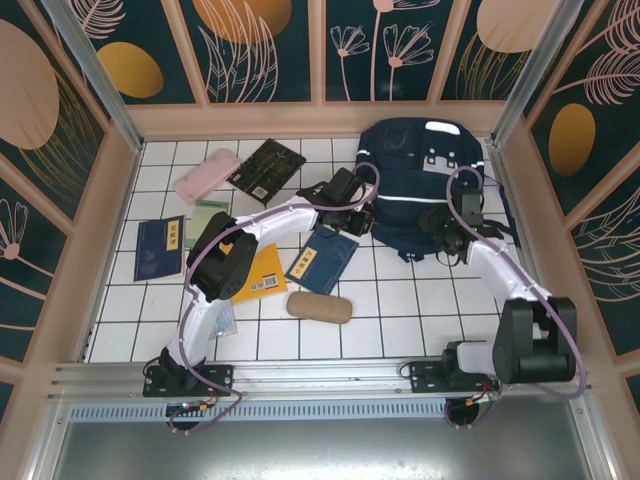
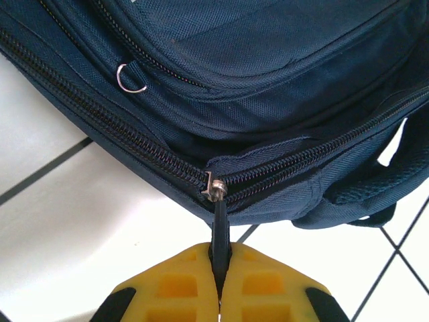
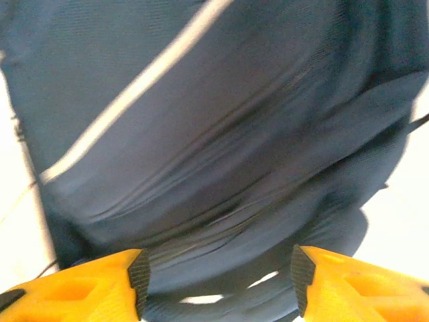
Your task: Pack the student bag
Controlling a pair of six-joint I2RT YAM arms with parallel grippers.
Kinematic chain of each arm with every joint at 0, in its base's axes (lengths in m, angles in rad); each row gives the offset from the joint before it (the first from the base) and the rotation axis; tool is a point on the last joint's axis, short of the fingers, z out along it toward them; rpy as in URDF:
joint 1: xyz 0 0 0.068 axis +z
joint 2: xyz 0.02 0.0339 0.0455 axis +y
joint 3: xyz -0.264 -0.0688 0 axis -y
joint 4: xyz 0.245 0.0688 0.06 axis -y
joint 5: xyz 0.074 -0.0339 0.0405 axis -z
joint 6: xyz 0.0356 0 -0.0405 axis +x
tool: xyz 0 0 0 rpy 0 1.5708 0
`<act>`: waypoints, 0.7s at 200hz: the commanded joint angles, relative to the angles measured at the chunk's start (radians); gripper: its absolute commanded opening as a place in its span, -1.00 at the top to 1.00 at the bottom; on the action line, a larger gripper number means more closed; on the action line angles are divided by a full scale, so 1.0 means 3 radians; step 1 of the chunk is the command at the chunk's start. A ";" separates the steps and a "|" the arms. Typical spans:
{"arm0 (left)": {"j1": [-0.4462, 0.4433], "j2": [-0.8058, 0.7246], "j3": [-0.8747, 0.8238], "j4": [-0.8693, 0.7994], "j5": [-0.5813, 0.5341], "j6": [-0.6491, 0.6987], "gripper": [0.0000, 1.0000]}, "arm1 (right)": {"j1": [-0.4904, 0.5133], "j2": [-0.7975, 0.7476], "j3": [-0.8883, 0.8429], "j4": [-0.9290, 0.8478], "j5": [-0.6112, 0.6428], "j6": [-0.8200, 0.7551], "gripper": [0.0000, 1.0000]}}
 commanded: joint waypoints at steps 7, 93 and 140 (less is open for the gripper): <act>-0.0029 -0.0148 -0.0051 0.0127 0.0260 -0.0280 1.00 | 0.0401 -0.0253 -0.0370 0.0327 -0.0319 0.0630 -0.24; 0.0246 -0.0348 -0.0795 0.1161 0.1070 -0.1533 0.50 | 0.0709 0.0126 -0.0752 0.1362 -0.0034 0.1174 -0.26; 0.0313 -0.0614 -0.0722 0.0598 0.0341 -0.0905 0.17 | 0.0673 0.0163 -0.0582 0.1063 0.0098 0.0947 -0.26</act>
